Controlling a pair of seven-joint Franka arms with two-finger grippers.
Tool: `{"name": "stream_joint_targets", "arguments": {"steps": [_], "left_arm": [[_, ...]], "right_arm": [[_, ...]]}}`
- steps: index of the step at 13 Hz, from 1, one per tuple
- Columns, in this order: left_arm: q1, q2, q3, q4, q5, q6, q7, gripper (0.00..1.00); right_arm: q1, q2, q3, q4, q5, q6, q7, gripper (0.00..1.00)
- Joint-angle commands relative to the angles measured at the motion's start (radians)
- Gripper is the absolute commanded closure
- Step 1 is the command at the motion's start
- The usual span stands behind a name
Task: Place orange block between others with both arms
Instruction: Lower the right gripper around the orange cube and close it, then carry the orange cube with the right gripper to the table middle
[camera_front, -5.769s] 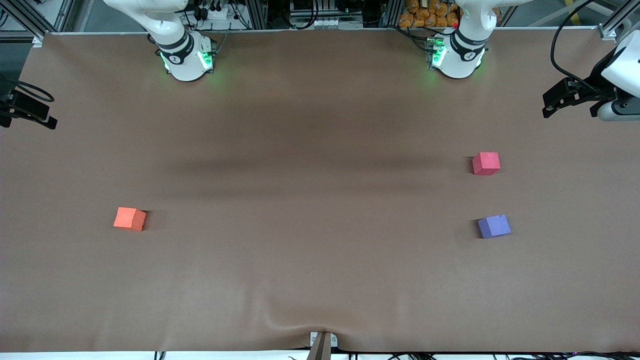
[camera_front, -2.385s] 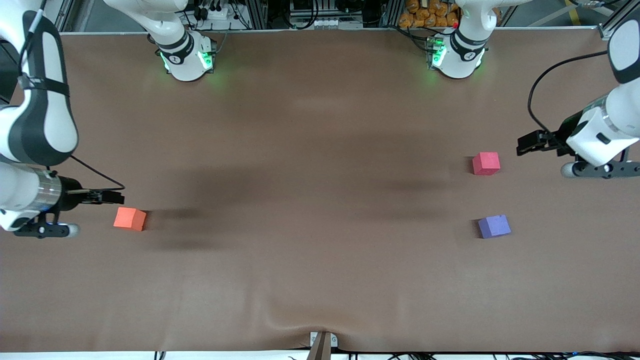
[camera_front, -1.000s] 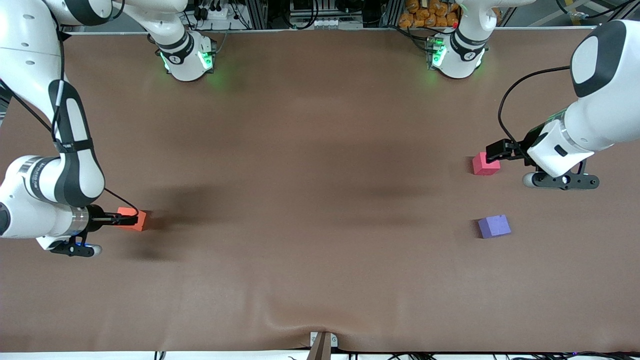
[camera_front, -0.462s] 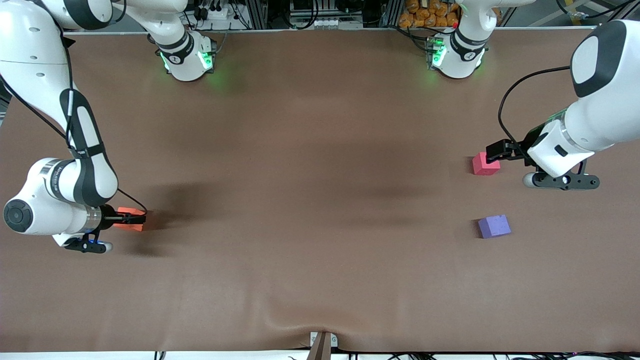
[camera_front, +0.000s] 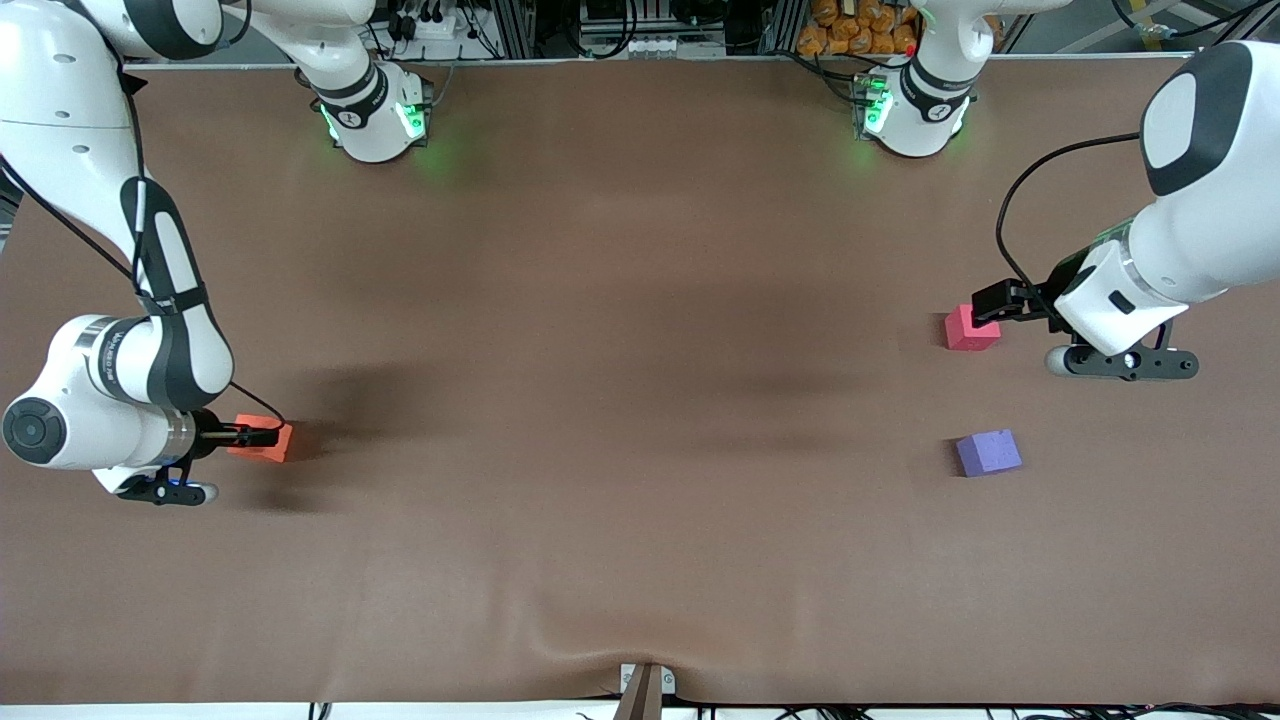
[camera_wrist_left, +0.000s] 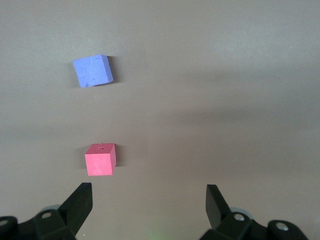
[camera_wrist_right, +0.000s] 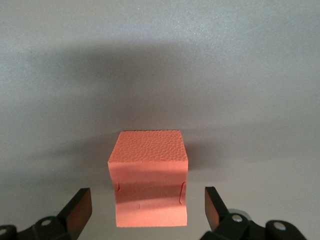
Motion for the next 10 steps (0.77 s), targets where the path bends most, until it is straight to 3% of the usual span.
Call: {"name": "stream_joint_targets", "arguments": {"steps": [1,3,4,5,7,8,9,10], "left_arm": [[-0.001,0.011,-0.001,0.021,-0.017,0.006,-0.013,0.00],[0.002,0.011,0.000,0.020,-0.017,0.010,-0.013,0.00],[0.002,0.011,-0.001,0.016,-0.017,0.010,-0.013,0.00],[0.002,0.011,0.000,0.015,-0.017,0.010,-0.013,0.00],[0.002,0.011,-0.001,0.013,-0.017,0.010,-0.013,0.00],[0.003,0.011,0.000,0.012,-0.017,0.010,-0.013,0.00],[0.005,0.011,-0.001,0.012,-0.017,0.010,-0.013,0.00],[0.003,0.011,0.000,0.012,-0.017,0.010,-0.013,0.00]], "right_arm": [[-0.013,0.012,0.012,-0.012,-0.021,0.036,-0.005,0.00],[-0.014,0.022,0.012,-0.012,-0.021,0.051,-0.005,0.00],[-0.019,0.023,0.012,-0.012,-0.021,0.050,-0.005,0.10],[-0.021,0.025,0.012,-0.012,-0.020,0.050,-0.005,0.37],[-0.024,0.031,0.012,-0.007,-0.015,0.051,-0.002,0.77],[-0.022,0.031,0.012,-0.003,-0.014,0.051,0.006,0.91],[-0.021,0.028,0.013,0.000,-0.010,0.045,0.006,0.98],[-0.015,0.023,0.013,0.010,-0.010,0.037,0.006,0.99]]}}
